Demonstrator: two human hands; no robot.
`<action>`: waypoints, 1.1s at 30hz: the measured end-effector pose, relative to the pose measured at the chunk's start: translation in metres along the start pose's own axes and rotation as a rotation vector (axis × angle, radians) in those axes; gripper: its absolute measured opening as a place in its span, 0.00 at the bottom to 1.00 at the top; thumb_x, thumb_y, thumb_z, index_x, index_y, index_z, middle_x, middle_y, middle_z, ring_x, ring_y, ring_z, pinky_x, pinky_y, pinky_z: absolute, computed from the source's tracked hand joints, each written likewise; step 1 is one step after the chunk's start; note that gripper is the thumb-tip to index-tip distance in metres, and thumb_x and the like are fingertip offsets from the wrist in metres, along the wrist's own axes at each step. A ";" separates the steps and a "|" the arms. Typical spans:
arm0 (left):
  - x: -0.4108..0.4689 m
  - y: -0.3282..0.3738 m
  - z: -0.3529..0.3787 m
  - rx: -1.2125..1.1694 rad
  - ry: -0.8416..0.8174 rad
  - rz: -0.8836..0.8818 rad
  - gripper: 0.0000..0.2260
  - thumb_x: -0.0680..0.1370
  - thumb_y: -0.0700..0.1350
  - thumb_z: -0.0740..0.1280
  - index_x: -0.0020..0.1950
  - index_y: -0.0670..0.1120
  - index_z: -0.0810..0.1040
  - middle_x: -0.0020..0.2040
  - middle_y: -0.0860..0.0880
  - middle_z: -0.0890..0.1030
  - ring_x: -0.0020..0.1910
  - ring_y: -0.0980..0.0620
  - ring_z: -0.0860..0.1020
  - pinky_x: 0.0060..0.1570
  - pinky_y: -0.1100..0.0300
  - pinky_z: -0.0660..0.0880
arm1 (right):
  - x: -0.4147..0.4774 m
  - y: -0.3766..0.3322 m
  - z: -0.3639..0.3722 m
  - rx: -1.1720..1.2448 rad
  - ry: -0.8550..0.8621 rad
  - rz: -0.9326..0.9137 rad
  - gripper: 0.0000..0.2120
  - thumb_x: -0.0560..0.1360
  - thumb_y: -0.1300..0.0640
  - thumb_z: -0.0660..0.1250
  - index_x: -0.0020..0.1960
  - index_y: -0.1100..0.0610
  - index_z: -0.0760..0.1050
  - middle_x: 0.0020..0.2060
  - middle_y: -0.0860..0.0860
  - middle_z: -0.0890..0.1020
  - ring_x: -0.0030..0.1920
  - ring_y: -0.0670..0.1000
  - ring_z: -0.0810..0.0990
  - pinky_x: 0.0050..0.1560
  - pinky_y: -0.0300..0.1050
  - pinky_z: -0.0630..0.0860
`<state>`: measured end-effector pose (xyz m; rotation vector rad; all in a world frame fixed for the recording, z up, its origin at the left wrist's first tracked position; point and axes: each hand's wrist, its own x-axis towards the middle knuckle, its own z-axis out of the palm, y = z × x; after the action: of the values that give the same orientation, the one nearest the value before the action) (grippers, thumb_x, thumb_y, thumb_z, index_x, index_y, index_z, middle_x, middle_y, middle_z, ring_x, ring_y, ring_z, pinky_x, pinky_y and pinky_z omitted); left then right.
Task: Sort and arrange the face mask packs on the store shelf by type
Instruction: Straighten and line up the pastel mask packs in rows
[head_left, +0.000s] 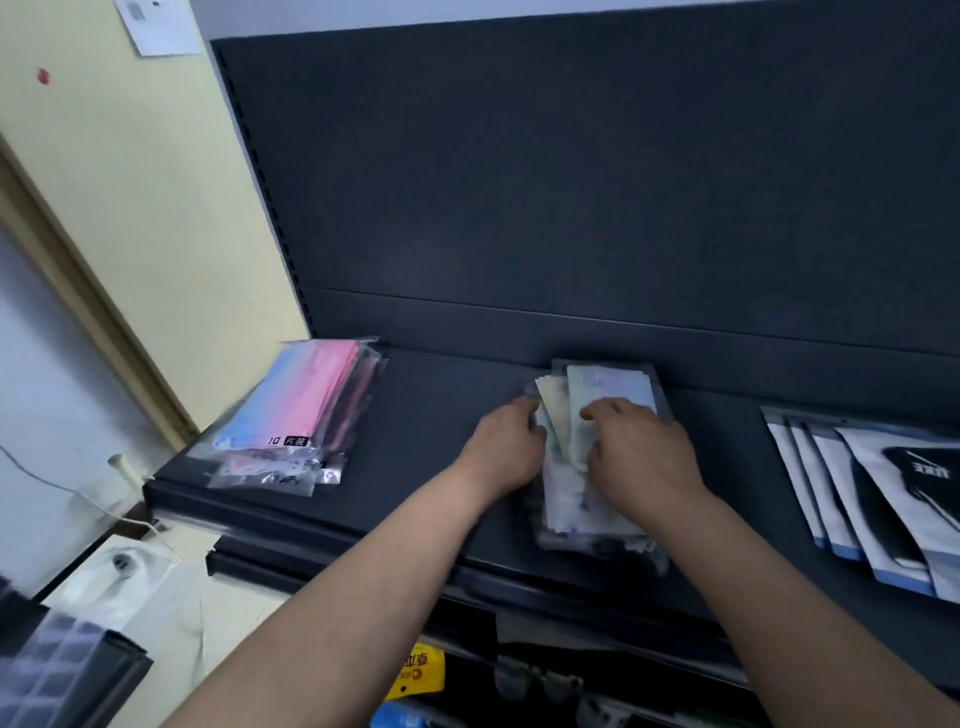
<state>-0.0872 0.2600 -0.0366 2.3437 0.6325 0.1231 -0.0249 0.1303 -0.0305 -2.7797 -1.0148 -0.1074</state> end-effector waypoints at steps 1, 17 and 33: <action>-0.002 -0.005 -0.008 0.020 0.047 0.000 0.17 0.80 0.43 0.59 0.69 0.45 0.71 0.67 0.44 0.75 0.67 0.44 0.71 0.62 0.58 0.67 | 0.000 -0.009 0.000 0.022 0.021 -0.038 0.22 0.74 0.61 0.59 0.68 0.51 0.68 0.65 0.50 0.74 0.63 0.53 0.72 0.58 0.48 0.68; -0.004 -0.163 -0.194 0.121 0.279 -0.385 0.29 0.79 0.53 0.63 0.76 0.42 0.58 0.72 0.41 0.68 0.67 0.39 0.70 0.62 0.52 0.68 | 0.052 -0.173 0.036 0.284 -0.155 -0.281 0.22 0.81 0.50 0.54 0.74 0.49 0.58 0.70 0.50 0.68 0.68 0.53 0.68 0.66 0.52 0.67; 0.041 -0.146 -0.149 -0.137 -0.151 -0.183 0.46 0.68 0.55 0.77 0.79 0.51 0.54 0.76 0.48 0.62 0.72 0.47 0.66 0.70 0.53 0.64 | 0.051 -0.140 0.050 -0.172 -0.056 -0.045 0.25 0.75 0.60 0.57 0.71 0.52 0.65 0.74 0.52 0.63 0.78 0.53 0.44 0.71 0.67 0.39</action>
<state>-0.1491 0.4634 -0.0229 2.1288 0.7353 -0.0903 -0.0760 0.2770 -0.0529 -2.9293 -1.1321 -0.1295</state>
